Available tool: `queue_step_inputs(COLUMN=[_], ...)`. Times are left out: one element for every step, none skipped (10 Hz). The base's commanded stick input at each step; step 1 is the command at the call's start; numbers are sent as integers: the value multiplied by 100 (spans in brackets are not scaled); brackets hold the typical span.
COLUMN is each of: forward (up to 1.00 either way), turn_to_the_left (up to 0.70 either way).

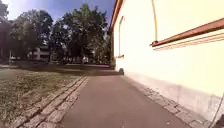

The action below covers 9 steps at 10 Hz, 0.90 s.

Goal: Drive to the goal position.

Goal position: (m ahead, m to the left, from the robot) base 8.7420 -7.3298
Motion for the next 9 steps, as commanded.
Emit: queue_step_inputs(forward=[70,70,70,70,70,70,70,70,70], turn_to_the_left=[0,0,0,0,0,0,0,0,0])
